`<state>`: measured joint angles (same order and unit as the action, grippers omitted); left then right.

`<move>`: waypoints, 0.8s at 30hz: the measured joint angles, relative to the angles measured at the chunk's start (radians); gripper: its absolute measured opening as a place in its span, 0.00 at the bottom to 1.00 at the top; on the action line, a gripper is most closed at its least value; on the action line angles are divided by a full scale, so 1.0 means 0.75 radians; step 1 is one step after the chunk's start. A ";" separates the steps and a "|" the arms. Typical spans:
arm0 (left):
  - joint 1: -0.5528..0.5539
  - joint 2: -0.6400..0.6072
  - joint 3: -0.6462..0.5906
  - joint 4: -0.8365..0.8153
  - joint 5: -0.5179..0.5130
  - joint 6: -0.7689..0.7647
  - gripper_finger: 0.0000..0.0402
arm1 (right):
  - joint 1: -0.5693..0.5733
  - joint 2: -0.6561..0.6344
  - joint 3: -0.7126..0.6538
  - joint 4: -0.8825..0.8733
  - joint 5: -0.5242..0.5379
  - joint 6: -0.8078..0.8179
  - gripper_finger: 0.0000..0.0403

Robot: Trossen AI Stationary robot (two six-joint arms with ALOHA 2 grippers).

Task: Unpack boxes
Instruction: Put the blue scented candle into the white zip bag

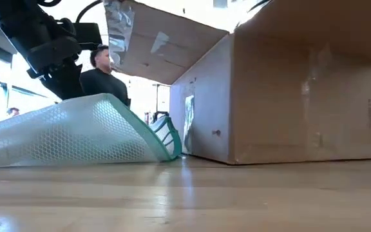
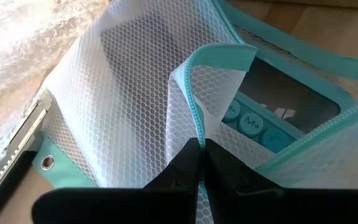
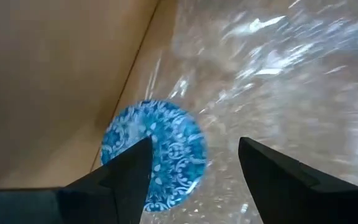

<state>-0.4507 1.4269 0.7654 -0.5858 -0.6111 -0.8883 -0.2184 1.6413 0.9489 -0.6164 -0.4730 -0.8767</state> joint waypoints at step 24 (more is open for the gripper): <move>-0.002 0.000 0.000 0.001 0.000 0.000 0.00 | -0.167 -0.052 -0.002 0.289 0.101 0.431 0.56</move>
<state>-0.4519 1.4269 0.7654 -0.5854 -0.6111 -0.8879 -0.3437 1.6026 0.9471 -0.3993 -0.3976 -0.5534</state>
